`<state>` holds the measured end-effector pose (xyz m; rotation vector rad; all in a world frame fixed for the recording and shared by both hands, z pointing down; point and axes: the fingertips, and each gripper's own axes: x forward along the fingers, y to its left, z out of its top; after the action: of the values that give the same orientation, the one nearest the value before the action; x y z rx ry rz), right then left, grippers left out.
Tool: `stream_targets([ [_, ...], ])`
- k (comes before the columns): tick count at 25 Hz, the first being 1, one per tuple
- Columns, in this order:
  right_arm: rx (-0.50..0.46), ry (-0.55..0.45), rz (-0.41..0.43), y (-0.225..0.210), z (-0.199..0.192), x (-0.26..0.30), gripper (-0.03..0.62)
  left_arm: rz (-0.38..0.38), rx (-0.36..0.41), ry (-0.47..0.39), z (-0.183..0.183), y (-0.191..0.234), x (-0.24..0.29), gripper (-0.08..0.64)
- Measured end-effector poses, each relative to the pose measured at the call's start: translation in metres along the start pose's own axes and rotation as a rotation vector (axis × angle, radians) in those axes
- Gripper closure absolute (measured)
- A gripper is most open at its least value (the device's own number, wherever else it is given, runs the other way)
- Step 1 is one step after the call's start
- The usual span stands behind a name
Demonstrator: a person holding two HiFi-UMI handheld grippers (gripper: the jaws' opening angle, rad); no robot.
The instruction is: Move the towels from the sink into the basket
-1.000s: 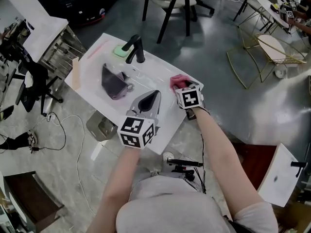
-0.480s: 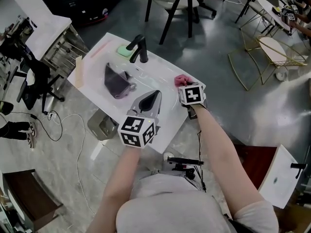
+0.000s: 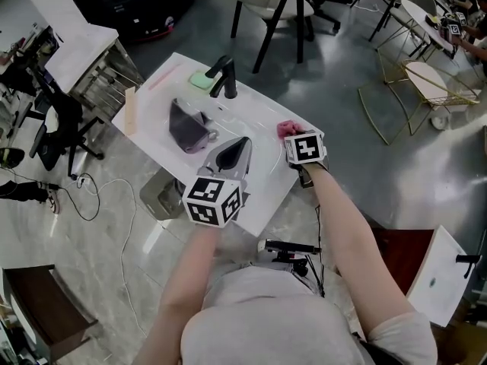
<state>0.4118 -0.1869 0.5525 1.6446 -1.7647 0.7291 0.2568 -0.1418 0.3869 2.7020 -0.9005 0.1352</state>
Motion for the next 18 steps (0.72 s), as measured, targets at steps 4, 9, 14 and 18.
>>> stream_targets([
  [4, -0.009, -0.033, 0.001, 0.004, 0.006, -0.013, 0.494, -0.008, 0.004, -0.006, 0.003, -0.003, -0.005, 0.557],
  [9, -0.029, -0.065, 0.004, 0.01, 0.015, -0.029, 0.495, -0.027, 0.015, -0.006, 0.007, -0.01, -0.011, 0.557],
  [14, -0.036, -0.113, 0.001, 0.02, 0.02, -0.047, 0.495, -0.036, 0.026, -0.011, 0.009, -0.013, -0.023, 0.557],
  [18, -0.036, -0.152, -0.006, 0.026, 0.027, -0.062, 0.495, -0.045, 0.029, -0.016, 0.011, -0.014, -0.031, 0.557],
])
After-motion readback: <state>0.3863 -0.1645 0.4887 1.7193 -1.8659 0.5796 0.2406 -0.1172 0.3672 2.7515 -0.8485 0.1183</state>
